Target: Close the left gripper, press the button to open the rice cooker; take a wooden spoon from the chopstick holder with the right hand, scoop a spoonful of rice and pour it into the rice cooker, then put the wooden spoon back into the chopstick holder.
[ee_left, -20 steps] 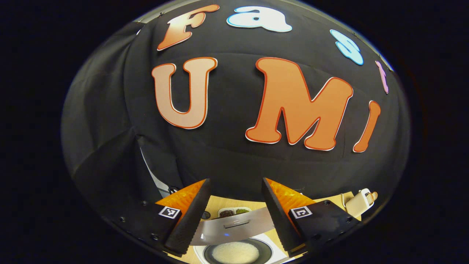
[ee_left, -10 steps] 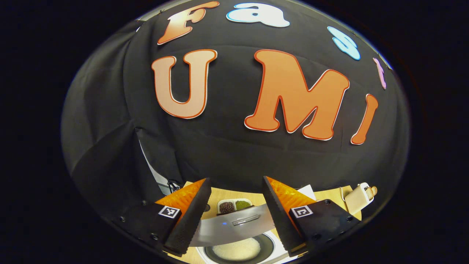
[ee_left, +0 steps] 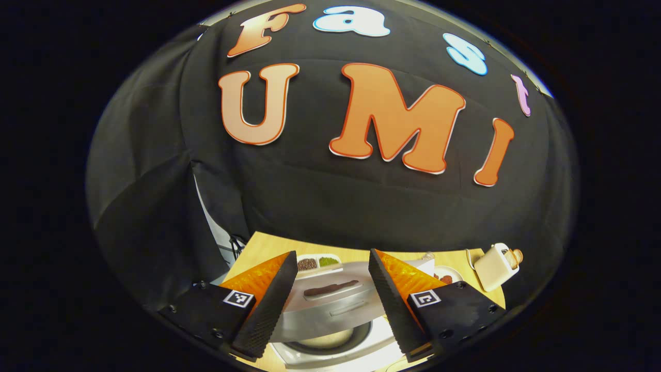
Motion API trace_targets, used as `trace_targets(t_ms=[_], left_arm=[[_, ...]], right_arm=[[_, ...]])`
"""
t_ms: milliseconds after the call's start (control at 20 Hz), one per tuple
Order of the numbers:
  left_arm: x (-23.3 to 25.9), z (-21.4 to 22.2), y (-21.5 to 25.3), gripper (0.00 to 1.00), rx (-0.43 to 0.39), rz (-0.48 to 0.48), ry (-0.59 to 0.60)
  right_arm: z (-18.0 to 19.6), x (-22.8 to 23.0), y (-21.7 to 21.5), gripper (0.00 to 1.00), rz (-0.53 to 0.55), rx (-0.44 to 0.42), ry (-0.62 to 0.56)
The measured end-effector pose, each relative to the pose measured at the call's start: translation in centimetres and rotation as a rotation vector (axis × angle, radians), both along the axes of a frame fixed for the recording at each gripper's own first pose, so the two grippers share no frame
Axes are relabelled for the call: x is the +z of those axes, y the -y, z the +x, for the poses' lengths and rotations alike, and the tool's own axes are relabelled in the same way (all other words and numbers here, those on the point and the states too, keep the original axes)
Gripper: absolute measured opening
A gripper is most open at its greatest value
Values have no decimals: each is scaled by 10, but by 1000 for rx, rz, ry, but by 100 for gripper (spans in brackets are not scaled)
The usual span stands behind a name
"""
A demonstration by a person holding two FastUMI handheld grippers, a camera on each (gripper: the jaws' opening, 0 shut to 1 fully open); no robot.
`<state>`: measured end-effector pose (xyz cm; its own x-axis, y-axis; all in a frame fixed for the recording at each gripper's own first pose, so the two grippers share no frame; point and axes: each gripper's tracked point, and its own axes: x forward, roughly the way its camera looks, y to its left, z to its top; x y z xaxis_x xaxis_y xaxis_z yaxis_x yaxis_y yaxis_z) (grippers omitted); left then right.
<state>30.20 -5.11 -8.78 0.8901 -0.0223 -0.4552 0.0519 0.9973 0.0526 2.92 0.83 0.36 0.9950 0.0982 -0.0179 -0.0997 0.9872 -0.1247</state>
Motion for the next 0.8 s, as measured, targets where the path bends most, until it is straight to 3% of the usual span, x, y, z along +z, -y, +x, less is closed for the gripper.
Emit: trace_targets(t_ms=[150,350,800], left_arm=[[-41,-32,-1,94,-1,31,-43],[-85,-57,-8,95,46,-5,-64],[-122,-73,-16,94,93,82,-31]], right_arm=[[0,-9,-1,95,25,21,-26],[-7,-23,0,95,60,45,-74],[-17,-54,20,95,18,40,-166]])
